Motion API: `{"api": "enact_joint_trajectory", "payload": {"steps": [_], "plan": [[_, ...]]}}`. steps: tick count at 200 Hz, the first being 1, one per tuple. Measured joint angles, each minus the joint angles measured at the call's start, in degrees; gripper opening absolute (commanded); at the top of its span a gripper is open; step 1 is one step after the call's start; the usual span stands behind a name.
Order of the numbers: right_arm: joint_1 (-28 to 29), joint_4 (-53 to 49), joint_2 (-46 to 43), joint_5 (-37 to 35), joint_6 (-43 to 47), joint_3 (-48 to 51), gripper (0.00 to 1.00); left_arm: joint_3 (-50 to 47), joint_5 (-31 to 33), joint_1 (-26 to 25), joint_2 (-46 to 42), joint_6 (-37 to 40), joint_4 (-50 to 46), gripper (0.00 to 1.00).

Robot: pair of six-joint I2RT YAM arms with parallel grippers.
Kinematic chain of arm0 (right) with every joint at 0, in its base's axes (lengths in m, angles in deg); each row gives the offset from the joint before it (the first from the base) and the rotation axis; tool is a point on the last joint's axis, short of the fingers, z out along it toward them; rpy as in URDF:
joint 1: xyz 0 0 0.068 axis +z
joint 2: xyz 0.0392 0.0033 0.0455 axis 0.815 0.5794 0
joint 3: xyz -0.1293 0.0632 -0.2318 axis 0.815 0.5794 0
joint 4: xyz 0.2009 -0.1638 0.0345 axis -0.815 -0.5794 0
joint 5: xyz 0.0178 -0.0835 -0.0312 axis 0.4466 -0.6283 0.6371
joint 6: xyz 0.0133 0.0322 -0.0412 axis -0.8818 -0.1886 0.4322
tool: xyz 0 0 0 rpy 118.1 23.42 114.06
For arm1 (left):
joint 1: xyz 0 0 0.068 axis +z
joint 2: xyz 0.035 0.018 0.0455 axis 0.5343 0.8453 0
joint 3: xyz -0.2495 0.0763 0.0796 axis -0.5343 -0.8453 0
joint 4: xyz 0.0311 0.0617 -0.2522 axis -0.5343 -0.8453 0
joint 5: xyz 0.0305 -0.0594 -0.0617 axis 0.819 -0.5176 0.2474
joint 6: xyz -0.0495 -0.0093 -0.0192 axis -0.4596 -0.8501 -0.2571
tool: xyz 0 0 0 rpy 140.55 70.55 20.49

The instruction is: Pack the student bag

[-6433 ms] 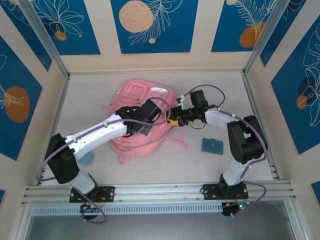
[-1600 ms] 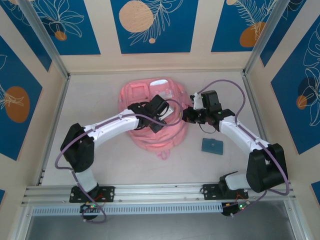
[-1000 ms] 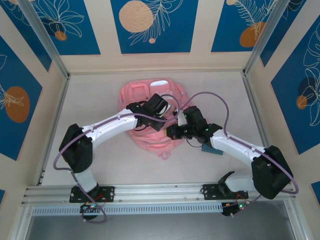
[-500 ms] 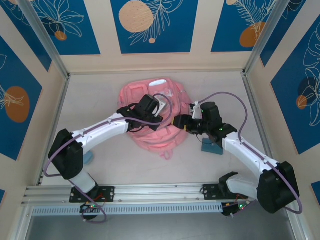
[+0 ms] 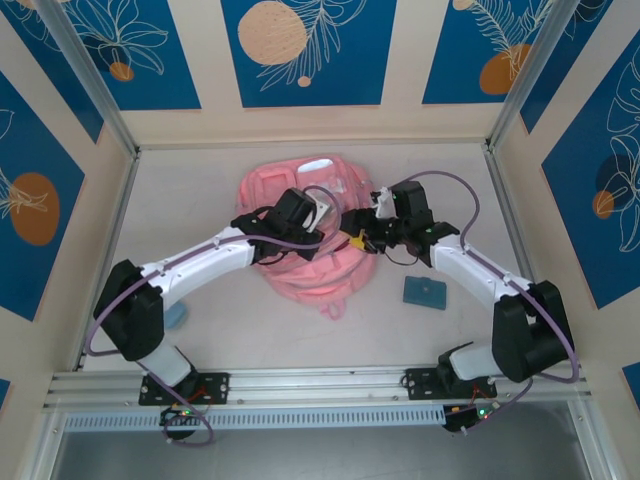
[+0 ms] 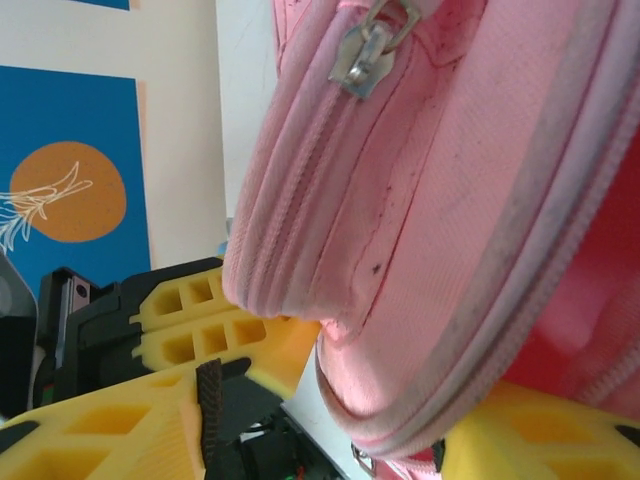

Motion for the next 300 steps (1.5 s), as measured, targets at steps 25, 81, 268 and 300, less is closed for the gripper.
{"api": "enact_joint_trajectory", "payload": {"steps": [25, 81, 268, 300], "plan": [[0.00, 1.70, 1.73, 1.95, -1.36, -0.46, 0.46, 0.00, 1.38, 0.02, -3.02, -5.97, -1.29, 0.49], [1.25, 5.14, 2.54, 4.44, -3.06, -0.79, 0.42, -6.19, 2.23, -1.09, -16.09, -20.13, -2.36, 0.56], [3.82, 6.40, 3.28, 4.96, -3.67, -1.92, 0.31, -7.69, 9.55, -9.55, -6.03, -32.41, -1.33, 0.20], [3.82, 5.11, 3.21, 3.28, -2.80, -1.92, 0.26, -7.63, 11.04, -9.55, -5.99, -32.48, -1.99, 0.04]]}}
